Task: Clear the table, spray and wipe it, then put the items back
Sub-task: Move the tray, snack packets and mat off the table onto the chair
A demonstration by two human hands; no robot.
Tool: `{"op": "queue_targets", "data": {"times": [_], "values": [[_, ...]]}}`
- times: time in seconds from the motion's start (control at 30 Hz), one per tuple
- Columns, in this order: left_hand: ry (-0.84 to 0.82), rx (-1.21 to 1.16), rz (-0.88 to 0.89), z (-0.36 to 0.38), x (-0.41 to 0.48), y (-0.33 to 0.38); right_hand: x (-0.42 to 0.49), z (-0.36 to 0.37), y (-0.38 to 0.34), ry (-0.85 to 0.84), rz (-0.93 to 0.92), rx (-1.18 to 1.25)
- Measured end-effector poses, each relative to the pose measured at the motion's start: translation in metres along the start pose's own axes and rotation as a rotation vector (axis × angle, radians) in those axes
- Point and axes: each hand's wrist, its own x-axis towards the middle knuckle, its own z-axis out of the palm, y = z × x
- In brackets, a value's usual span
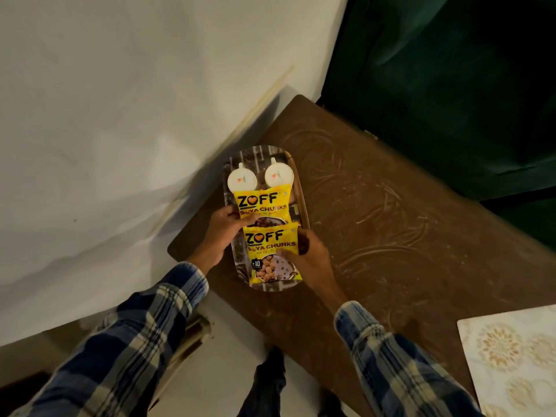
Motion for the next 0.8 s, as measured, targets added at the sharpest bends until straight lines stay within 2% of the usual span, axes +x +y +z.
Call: {"op": "queue_targets", "data": {"times": [0.1,0.2,0.27,0.37,0.53,0.8], "values": [[0.284,0.024,0.144,-0.001,-0.011,-0.011,0.006,-0.006,-0.004,0.245,-0.024,-0.145],[0.491,0.299,0.157,-0.001,-0.008,-0.027,0.024,-0.012,-0.011,0.286,0.021,-0.347],[0.466,0.373,0.124,0.000,-0.001,-0.033,0.039,-0.012,-0.016,0.207,0.040,-0.393],[0.345,0.385,0.053,0.007,0.004,-0.031,0.055,-0.010,-0.019,0.114,0.042,-0.449],[0.387,0.510,0.029,0.003,0.014,-0.028,0.066,-0.014,-0.025,0.122,0.051,-0.536],[0.321,0.600,0.082,0.032,-0.019,-0.006,0.019,-0.057,-0.026,0.206,0.065,-0.450]]}}
